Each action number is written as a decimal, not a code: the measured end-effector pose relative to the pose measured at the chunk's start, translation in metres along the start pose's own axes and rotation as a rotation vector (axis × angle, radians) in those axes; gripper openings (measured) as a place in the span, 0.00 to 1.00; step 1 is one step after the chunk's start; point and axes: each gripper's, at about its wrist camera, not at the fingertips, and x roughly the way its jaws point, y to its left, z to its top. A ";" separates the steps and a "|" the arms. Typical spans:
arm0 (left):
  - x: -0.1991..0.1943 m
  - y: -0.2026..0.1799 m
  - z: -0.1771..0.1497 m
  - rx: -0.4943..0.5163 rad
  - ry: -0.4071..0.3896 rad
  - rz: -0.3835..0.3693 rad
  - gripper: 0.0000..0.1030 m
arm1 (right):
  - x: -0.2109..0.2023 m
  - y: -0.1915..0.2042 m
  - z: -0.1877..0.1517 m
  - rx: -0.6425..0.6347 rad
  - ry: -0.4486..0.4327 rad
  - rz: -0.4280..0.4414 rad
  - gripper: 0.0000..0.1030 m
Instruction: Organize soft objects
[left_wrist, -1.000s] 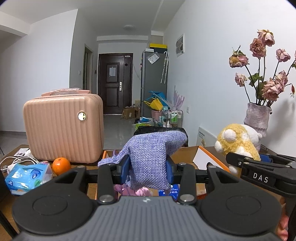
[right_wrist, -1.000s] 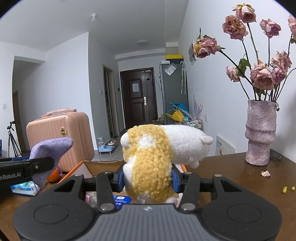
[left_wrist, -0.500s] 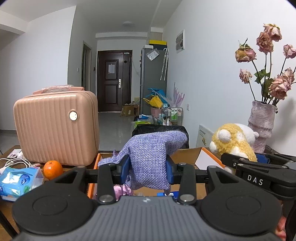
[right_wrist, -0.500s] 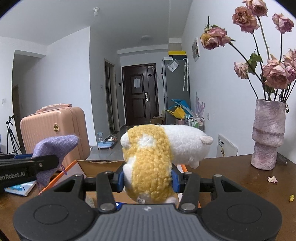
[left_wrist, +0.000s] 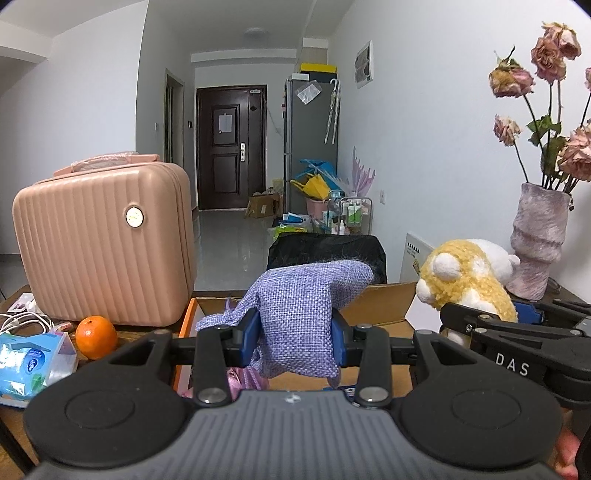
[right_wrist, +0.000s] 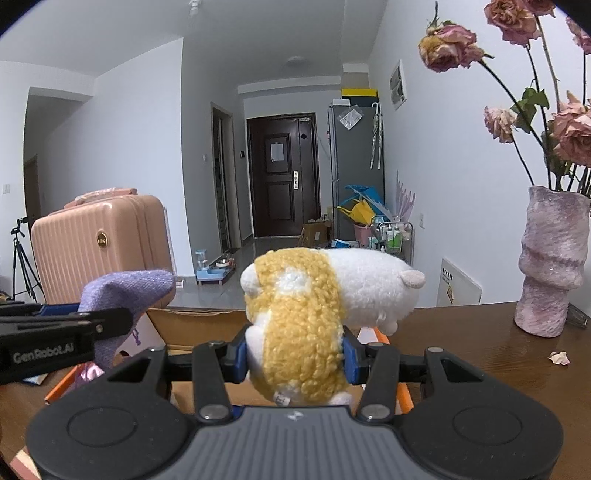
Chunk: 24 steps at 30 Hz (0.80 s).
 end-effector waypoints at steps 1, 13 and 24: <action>0.003 0.000 0.000 0.000 0.004 0.002 0.38 | 0.002 0.000 0.000 -0.002 0.003 0.001 0.45; 0.028 0.006 -0.002 0.001 0.042 0.022 0.38 | 0.027 -0.001 -0.009 -0.005 0.050 0.003 0.45; 0.039 0.008 -0.008 0.001 0.074 0.032 0.38 | 0.039 -0.002 -0.018 -0.005 0.072 -0.002 0.45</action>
